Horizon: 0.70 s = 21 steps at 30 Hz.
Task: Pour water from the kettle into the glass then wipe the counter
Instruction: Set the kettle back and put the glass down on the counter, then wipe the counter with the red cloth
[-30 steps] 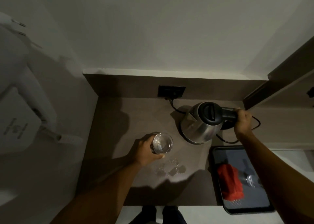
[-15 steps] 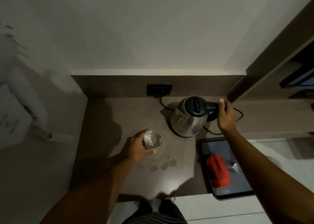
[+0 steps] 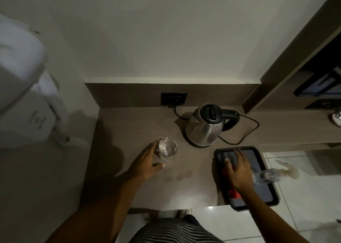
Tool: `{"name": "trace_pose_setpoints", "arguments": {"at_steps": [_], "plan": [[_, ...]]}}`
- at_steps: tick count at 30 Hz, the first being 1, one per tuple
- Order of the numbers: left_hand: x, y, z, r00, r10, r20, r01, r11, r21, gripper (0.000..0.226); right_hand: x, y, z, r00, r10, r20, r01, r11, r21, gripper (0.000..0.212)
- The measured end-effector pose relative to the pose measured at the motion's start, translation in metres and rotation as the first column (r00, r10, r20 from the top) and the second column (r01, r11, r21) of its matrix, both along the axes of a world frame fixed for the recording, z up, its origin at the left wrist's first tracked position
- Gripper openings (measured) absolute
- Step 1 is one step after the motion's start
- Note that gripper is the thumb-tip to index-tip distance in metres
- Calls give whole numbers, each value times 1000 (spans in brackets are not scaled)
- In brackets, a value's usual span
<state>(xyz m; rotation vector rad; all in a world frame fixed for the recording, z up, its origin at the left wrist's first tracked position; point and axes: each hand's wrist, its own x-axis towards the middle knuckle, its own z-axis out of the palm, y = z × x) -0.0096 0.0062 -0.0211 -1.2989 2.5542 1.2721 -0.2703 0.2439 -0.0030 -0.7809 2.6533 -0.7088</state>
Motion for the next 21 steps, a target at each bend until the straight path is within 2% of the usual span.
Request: {"name": "trace_pose_setpoints", "arguments": {"at_steps": [3, 5, 10, 14, 15, 18, 19, 21], "plan": [[32, 2, -17, 976, -9, 220, 37, 992, -125, 87, 6, 27, -22, 999, 48, 8, -49, 972, 229, 75], [56, 5, -28, 954, -24, 298, 83, 979, -187, 84, 7, 37, -32, 996, 77, 53, -89, 958, 272, 78], [92, 11, -41, 917, -56, 395, 201, 920, -336, 84, 6, 38, -45, 994, 104, 27, -108, 959, 263, 78], [104, 9, -45, 914, -39, 404, 203, 906, -371, 89, 5, 37, -49, 991, 120, -56, -103, 963, 248, 57], [106, 9, -47, 913, -37, 405, 201, 907, -371, 87, 6, 37, -48, 991, 110, -79, -90, 970, 226, 57], [109, 10, -58, 905, -25, 424, 202, 903, -378, 74, 6, 30, -41, 990, 61, -126, -47, 993, 108, 82], [109, 11, -62, 908, -17, 419, 198, 898, -393, 69, 8, 25, -37, 988, 65, -138, -54, 995, 79, 81], [110, 11, -68, 915, -5, 403, 189, 888, -419, 68, 17, 11, -32, 985, 90, -144, -84, 995, 51, 66]]}}
